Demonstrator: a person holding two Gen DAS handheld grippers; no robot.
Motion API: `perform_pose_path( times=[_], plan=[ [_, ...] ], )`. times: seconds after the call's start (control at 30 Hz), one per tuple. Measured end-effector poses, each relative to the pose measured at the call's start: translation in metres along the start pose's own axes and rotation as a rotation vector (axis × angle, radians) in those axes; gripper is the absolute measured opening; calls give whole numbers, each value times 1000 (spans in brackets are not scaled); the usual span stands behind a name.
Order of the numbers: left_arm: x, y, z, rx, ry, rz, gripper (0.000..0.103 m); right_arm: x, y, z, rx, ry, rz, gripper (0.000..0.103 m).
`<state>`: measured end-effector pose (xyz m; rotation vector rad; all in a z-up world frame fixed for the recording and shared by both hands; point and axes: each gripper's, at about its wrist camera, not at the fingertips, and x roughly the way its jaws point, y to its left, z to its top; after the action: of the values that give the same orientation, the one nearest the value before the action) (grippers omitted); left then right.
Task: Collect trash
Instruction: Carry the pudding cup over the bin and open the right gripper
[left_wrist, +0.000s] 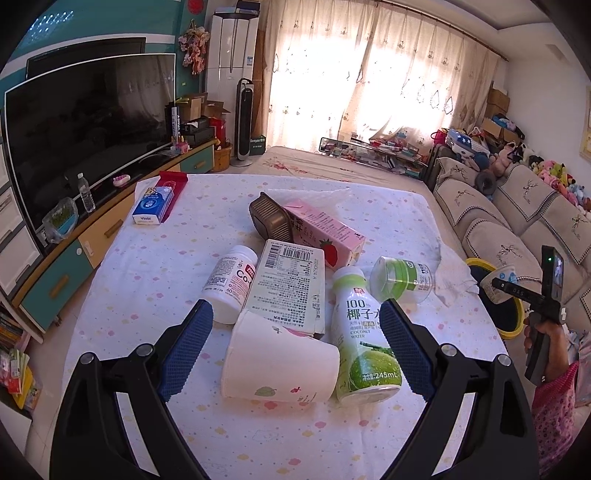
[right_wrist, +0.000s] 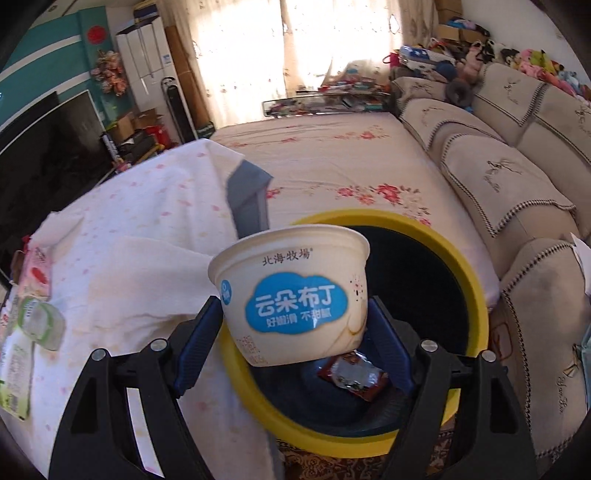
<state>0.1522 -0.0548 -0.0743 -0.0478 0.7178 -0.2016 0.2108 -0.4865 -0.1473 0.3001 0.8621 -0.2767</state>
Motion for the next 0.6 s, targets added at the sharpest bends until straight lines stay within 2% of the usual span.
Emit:
perform_pose_path(
  times=[0.17,0.53,0.6],
  plan=[
    [2,-7,1,14,6,0,90,20,-16,-12,41,24,7,75],
    [5,-1,-3,1,16,5,90,54,-18,-12,43,108,-73,76],
    [6,0,-4,0,19,4,90,55,-19,-14,49,111,-77,82]
  ],
)
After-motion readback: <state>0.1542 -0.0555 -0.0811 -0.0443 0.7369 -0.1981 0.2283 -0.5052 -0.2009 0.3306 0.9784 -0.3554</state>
